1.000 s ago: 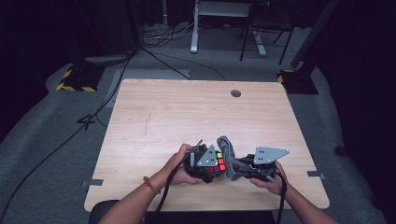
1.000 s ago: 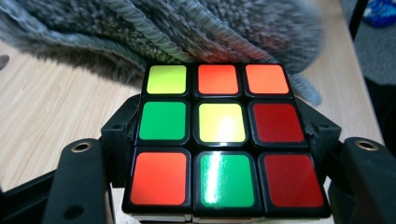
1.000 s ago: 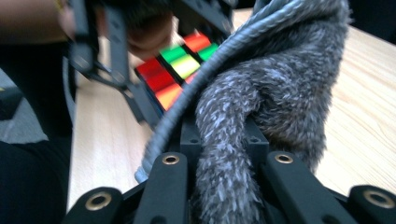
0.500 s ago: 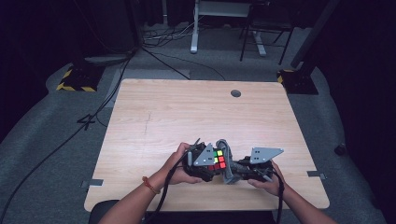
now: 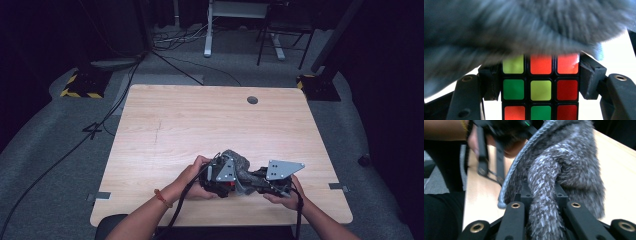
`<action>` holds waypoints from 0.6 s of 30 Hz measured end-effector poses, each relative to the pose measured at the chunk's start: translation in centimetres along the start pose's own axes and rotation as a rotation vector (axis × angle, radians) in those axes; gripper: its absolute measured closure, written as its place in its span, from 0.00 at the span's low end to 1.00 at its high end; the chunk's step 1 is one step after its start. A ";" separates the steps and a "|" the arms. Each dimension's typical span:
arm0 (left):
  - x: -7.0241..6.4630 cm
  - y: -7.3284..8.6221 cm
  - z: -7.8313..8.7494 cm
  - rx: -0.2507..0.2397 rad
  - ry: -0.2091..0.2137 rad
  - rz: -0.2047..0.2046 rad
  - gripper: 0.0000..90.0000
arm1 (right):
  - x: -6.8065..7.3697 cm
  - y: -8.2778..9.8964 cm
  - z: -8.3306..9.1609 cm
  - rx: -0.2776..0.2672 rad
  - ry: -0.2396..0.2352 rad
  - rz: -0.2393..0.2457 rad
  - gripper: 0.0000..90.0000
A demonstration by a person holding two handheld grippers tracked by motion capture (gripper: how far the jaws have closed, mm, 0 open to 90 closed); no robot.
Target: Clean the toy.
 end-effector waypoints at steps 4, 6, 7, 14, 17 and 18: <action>0.4 -0.7 1.1 -0.048 -0.017 0.006 0.37 | -1.1 1.4 0.3 0.037 0.026 -0.031 0.86; 0.5 -1.0 1.5 -0.071 -0.013 0.017 0.37 | -1.7 2.4 0.3 0.062 0.027 -0.059 0.86; 0.6 -1.1 1.8 -0.082 -0.019 0.008 0.37 | -1.9 2.7 0.2 0.073 0.020 -0.076 0.86; 0.7 -2.0 2.9 -0.149 -0.020 0.012 0.37 | -2.3 5.0 -1.2 0.141 -0.015 -0.141 0.86; 0.6 -1.8 2.6 -0.141 -0.031 0.010 0.37 | -1.5 4.1 -1.2 0.084 -0.071 -0.163 0.86; 0.6 -1.8 2.6 -0.145 -0.033 0.016 0.37 | -1.3 3.7 -1.0 0.065 -0.083 -0.165 0.86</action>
Point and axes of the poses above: each handheld gripper's, and its own axes: z roughly backward along the jaws, y roughly out of its underside, x roughly to its left, the point moved 10 cm from there along -z, roughly forward along the jaws, and after that the axes turned 2 degrees about y, right-handed, at the moved point
